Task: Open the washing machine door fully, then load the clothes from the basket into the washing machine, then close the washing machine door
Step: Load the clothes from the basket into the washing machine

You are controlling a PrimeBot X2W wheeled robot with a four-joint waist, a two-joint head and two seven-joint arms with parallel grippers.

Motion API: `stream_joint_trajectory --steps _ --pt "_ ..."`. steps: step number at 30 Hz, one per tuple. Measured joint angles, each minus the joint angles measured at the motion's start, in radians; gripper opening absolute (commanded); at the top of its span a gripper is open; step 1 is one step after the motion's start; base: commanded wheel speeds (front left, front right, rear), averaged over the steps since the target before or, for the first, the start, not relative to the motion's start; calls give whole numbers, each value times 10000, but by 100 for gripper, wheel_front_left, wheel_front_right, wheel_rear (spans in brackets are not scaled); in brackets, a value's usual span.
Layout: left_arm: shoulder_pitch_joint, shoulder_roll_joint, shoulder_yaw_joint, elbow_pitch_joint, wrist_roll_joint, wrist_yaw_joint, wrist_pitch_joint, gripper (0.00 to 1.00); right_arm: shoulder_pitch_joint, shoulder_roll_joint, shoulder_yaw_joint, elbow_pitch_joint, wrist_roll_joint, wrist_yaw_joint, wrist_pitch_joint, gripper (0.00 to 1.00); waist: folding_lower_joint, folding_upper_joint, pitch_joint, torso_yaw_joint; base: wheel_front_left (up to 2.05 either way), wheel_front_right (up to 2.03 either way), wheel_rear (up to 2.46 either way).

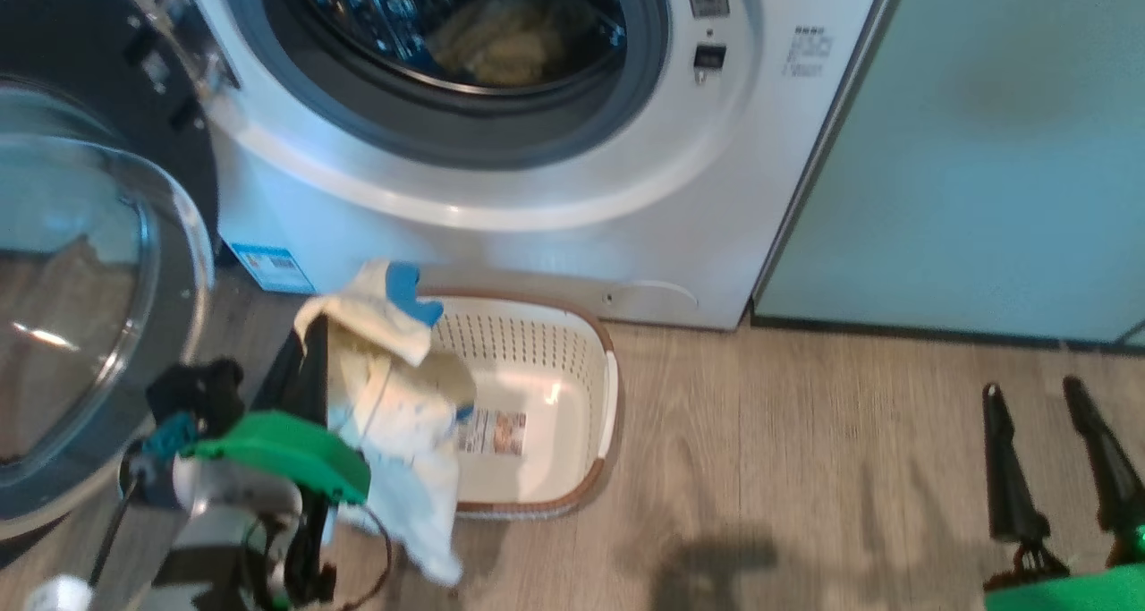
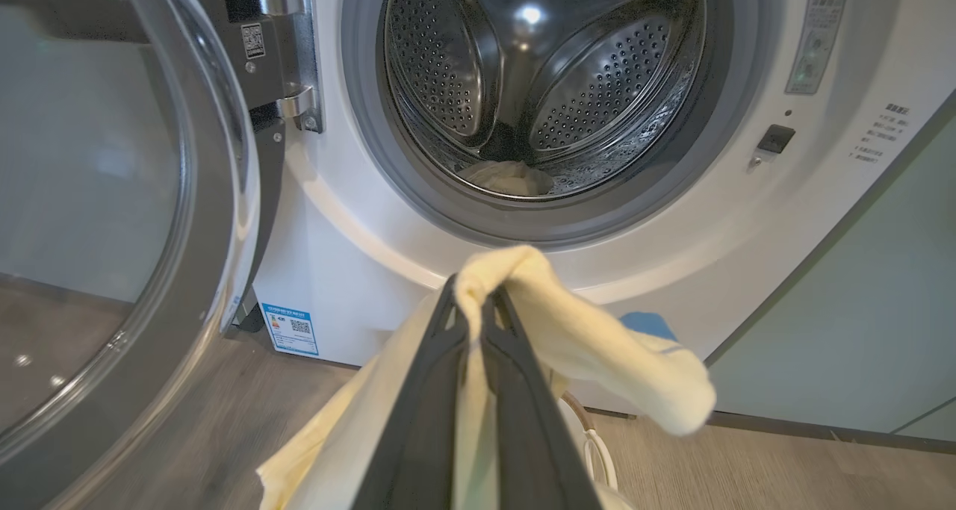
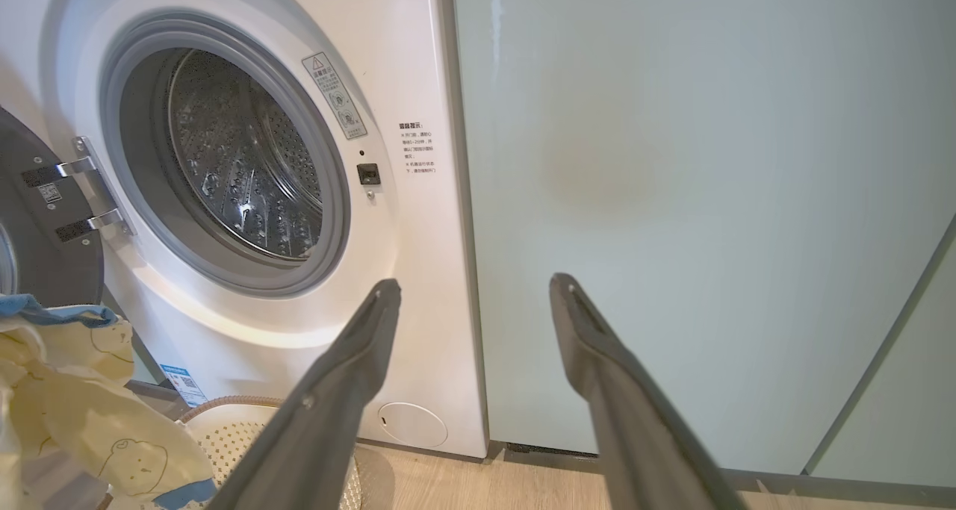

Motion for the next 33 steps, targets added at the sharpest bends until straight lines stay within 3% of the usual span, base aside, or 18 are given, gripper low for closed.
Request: stream_joint_trajectory --steps 10,20,33 --pt "-2469 245 -56 830 -12 -215 272 0 -979 0 -107 -385 228 0 -2 100 2 0 1663 -417 0 0 0" --pt "-5756 1225 44 1732 -71 -476 1229 0 -2032 0 -4 -518 1016 0 -2 100 3 -1 3574 -1243 0 0 0" --pt "-9503 2596 29 2809 -67 -746 3511 0 -2675 0 295 -481 1950 0 -2 100 1 -1 5151 -2603 0 0 0"
